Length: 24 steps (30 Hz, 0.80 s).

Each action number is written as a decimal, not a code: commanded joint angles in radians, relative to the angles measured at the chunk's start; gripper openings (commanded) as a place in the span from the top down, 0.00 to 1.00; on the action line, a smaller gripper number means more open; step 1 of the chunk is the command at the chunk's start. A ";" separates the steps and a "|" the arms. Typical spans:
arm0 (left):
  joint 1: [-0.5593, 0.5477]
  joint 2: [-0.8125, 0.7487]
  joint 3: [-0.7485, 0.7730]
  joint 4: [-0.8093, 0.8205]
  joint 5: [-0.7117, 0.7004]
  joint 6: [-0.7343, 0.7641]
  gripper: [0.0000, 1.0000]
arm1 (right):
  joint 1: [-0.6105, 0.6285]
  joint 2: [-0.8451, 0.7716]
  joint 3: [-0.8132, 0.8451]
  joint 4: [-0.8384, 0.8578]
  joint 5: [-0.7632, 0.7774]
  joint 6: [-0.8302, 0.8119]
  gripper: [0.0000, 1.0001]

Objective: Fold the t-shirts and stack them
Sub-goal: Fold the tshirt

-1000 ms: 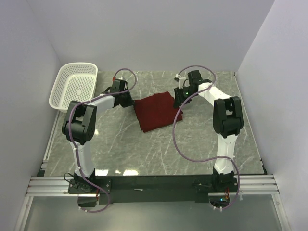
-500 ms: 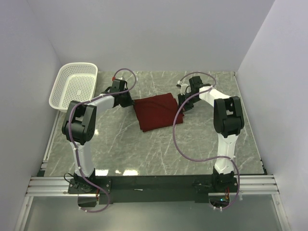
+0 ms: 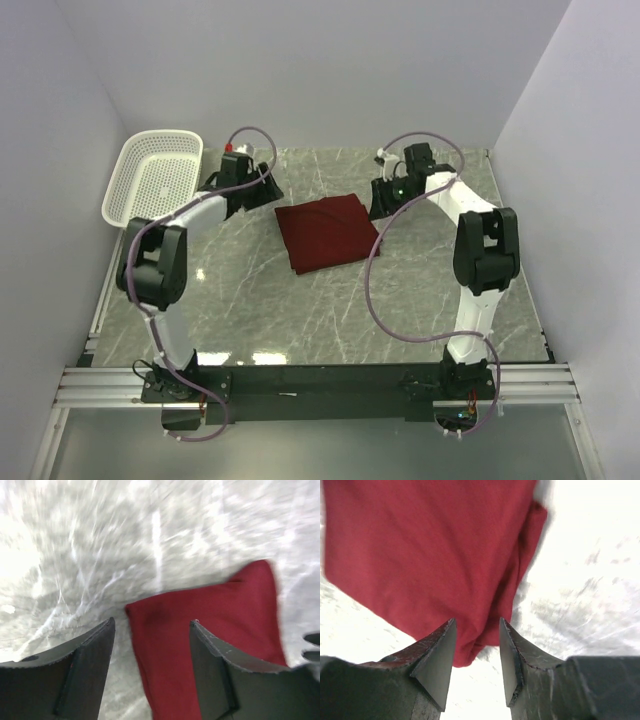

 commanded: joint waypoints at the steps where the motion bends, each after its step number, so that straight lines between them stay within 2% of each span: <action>1: 0.012 -0.167 0.032 0.074 0.043 0.078 0.33 | -0.006 -0.022 0.105 0.000 -0.063 -0.025 0.53; 5: 0.013 -0.218 -0.026 0.062 0.206 0.092 0.33 | -0.003 0.121 0.269 -0.060 -0.154 0.019 0.53; 6: 0.009 -0.222 -0.043 0.056 0.279 0.089 0.34 | -0.003 0.149 0.332 -0.061 -0.163 0.041 0.52; 9: -0.014 -0.270 -0.162 0.113 0.374 0.048 0.36 | 0.007 0.247 0.455 -0.067 -0.148 0.134 0.52; 14: -0.082 -0.307 -0.305 0.173 0.413 -0.009 0.38 | 0.012 0.327 0.547 -0.051 -0.070 0.206 0.53; 18: -0.161 -0.252 -0.327 0.205 0.418 -0.022 0.41 | 0.012 0.367 0.591 -0.070 -0.048 0.210 0.53; 24: -0.186 -0.160 -0.361 0.255 0.395 -0.051 0.45 | 0.018 0.411 0.569 -0.072 -0.062 0.211 0.54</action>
